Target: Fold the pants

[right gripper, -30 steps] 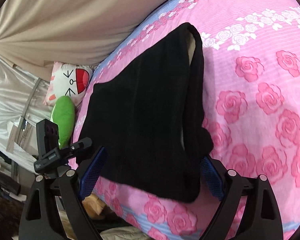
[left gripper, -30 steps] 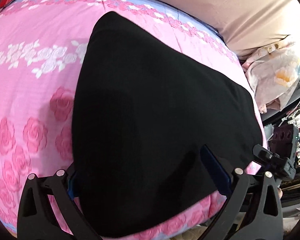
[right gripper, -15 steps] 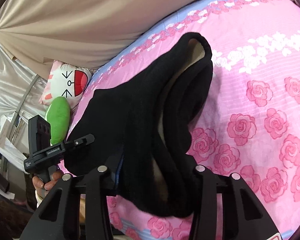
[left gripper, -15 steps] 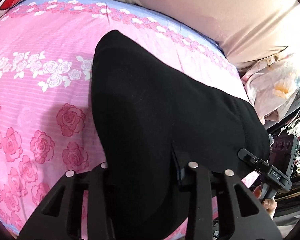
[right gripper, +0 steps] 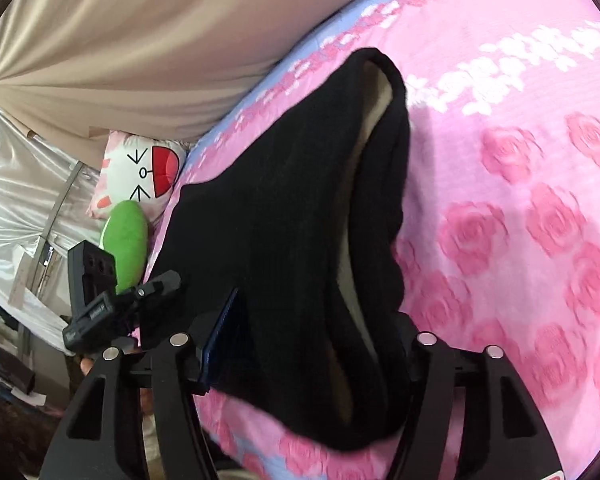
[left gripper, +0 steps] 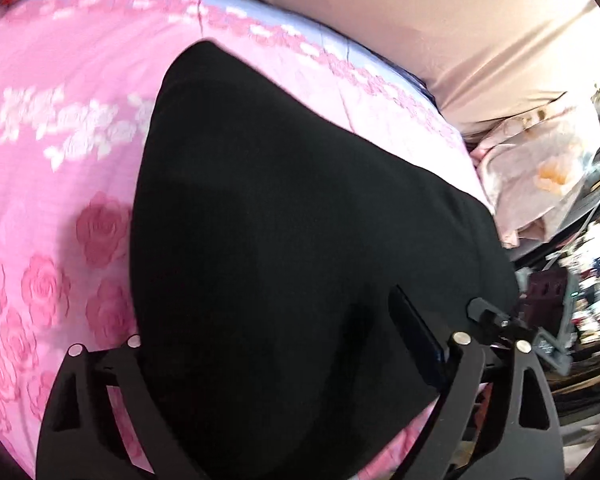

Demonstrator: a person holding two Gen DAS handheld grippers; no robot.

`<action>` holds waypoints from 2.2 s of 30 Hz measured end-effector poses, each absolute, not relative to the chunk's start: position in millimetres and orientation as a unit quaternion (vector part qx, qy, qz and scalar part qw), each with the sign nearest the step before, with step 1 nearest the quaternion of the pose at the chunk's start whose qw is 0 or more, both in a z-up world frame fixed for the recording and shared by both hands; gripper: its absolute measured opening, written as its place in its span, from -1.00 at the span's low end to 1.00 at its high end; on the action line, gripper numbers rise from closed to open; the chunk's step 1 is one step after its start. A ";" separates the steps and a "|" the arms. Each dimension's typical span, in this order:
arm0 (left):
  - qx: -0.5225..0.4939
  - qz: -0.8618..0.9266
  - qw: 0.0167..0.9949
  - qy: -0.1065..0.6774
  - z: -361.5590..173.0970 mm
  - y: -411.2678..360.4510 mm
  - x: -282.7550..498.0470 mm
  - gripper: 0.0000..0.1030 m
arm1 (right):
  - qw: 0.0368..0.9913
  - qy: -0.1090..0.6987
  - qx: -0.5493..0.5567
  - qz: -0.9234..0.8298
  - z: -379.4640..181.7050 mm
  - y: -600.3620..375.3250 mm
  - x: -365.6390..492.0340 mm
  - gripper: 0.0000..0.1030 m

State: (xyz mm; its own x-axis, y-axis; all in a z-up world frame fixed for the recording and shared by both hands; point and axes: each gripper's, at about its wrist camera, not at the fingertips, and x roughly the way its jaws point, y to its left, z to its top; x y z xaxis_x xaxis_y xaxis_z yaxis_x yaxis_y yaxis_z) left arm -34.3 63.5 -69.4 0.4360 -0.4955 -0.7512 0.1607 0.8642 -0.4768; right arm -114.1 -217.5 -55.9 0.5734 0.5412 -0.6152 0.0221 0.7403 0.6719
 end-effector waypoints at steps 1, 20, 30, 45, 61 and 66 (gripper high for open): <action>-0.161 -0.178 0.838 0.490 -67.7 63.7 -32.9 0.32 | 0.826 0.430 0.328 0.158 -56.7 -217.0 -112.0 -0.02; -0.123 -0.177 0.870 0.444 11.7 69.5 -82.1 -0.44 | 0.870 0.378 0.268 0.167 15.8 -190.1 -160.4 -0.49; -0.161 -0.150 0.837 0.501 -45.3 90.0 -67.4 -0.29 | 0.807 0.425 0.359 0.195 -50.0 -207.2 -141.1 0.03; -0.138 -0.171 0.884 0.413 19.6 77.1 -86.3 -0.48 | 0.880 0.326 0.284 0.194 37.8 -179.9 -164.4 -0.48; -0.059 -0.176 0.950 0.252 149.8 55.7 -77.5 -0.47 | 0.939 0.185 0.203 0.206 163.6 -175.8 -140.9 -0.48; -0.041 -0.161 0.962 0.216 171.9 49.8 -62.4 -0.47 | 0.947 0.164 0.188 0.204 182.7 -174.9 -116.5 -0.48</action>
